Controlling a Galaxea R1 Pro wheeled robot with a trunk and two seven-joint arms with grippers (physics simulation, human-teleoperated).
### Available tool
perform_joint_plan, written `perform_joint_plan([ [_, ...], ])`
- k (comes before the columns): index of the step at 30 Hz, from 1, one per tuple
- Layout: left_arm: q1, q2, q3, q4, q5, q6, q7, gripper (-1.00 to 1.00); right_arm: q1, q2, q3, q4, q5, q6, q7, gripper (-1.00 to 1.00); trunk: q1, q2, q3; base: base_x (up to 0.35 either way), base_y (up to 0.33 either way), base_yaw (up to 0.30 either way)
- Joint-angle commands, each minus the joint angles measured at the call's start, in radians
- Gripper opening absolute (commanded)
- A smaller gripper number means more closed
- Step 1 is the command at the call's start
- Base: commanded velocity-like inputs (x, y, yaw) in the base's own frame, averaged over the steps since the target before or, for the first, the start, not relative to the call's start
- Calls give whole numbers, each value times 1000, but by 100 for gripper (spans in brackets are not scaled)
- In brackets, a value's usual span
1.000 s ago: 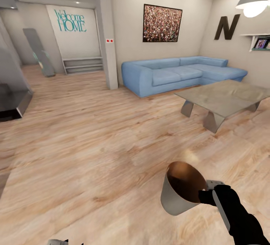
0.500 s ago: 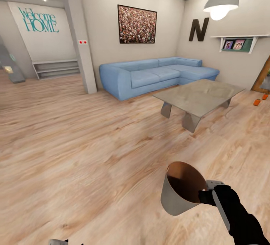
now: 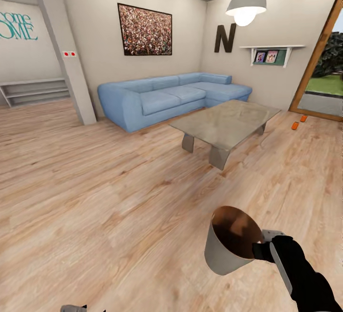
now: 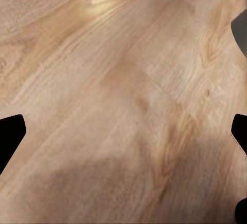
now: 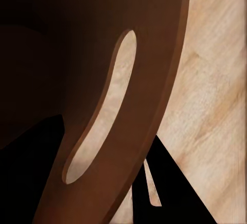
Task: Put the three can of soda from the living room inside the tash can in the kitchen.
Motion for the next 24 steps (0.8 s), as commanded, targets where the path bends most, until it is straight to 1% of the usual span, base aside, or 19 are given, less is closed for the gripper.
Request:
perform_joint_plan([
  [1,0,0,0,0,0,0,0,100,0,0,1,0,-16,-1,8,-100,0,0,0,285,-234,-48],
  [10,0,0,0,1,0,0,0,100,0,0,1,0,-17,0,8,-100,0,0,0,285,-234,-43],
  [15,0,0,0,1,0,0,0,100,0,0,2,0,-17,2,8,-100,0,0,2,285,-234,-211],
  [24,0,0,0,1,0,0,0,100,0,0,2,0,-18,3,8,-100,0,0,5,285,-234,-257],
])
